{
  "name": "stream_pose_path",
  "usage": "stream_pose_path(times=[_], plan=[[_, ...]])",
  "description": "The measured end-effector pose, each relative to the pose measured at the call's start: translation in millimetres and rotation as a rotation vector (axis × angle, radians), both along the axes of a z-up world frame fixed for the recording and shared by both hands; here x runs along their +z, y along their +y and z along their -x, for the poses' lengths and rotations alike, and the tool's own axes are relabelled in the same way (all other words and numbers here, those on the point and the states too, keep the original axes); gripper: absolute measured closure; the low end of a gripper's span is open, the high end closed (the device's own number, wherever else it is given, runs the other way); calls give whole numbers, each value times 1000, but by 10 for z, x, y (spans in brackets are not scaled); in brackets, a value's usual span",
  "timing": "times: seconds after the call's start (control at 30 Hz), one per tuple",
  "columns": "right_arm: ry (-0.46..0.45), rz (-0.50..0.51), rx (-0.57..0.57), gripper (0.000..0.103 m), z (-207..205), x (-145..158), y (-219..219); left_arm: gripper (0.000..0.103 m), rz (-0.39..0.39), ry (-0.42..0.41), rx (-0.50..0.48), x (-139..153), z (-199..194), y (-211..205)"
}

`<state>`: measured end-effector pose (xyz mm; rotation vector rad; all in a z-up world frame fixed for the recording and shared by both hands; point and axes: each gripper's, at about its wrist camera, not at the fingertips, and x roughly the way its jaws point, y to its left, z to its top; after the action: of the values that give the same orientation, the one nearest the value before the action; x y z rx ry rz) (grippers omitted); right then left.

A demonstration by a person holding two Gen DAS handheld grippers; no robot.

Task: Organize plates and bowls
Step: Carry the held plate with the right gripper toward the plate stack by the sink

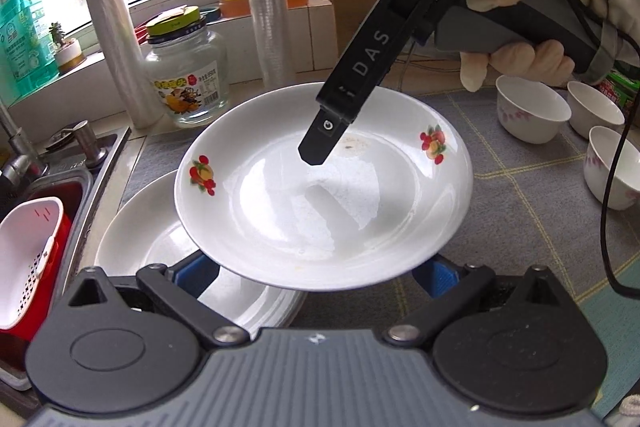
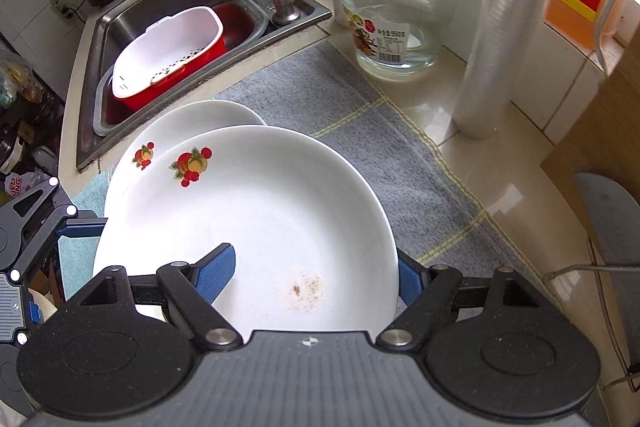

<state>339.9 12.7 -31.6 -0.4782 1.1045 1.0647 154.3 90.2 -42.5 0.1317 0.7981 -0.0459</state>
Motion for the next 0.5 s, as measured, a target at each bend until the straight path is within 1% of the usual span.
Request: stream_pose_path(times=[0.3,0.5], plan=[[6,8,63,17,128,-72,445,2,6,21,66,-30,139,281],[16,19,90,17,175,-148,645,2,13,40,89,-45,184,414]])
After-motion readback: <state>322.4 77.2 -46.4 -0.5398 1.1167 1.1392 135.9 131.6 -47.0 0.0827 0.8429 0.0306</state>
